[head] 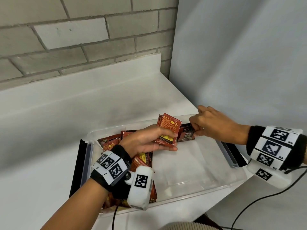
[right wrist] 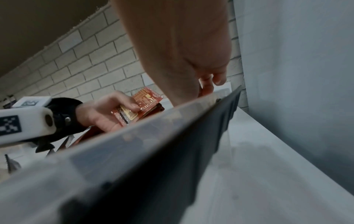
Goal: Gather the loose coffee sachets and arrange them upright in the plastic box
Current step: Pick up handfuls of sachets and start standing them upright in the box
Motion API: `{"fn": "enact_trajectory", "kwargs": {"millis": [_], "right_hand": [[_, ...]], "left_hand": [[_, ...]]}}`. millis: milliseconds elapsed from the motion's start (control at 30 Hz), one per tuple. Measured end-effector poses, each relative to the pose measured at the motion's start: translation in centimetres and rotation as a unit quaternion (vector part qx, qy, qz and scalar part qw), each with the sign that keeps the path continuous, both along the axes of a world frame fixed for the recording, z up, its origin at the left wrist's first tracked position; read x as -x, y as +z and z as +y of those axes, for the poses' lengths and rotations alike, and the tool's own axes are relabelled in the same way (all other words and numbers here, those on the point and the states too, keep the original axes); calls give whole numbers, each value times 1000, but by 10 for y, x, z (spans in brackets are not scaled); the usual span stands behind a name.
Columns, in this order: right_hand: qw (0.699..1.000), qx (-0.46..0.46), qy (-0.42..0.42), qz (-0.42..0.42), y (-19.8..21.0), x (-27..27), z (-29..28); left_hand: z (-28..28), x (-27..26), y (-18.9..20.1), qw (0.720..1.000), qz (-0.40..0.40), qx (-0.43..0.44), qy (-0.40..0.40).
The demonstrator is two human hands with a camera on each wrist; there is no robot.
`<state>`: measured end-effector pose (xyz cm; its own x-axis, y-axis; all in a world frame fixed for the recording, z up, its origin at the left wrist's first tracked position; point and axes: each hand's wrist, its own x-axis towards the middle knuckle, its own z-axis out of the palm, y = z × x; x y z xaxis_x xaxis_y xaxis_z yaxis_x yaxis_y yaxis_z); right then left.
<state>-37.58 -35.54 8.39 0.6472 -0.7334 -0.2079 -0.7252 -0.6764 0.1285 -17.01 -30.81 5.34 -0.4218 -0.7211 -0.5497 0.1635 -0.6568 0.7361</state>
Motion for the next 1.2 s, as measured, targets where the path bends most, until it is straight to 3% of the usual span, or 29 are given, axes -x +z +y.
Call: {"fn": "enact_trajectory", "kwargs": {"millis": [267,333,433,533,1200], "right_hand": [[980,-89,-64,-163,17,3,1],[979,-145,-66,-129,20,-2,6],[964,-254,-80,8,19,-10,16],[949,-299,-80,69,9,-12,20],[946,-301,-102,58,-1,-15,16]], "left_hand": [[1,4,-1,1000,3,-18,6],[0,4,-3,1000,1,-23,10],[1,5,-4,1000,-2,-28,6],[4,8,-5,1000,5,-22,-2],[10,18,-8,1000,19,-19,-5]]}}
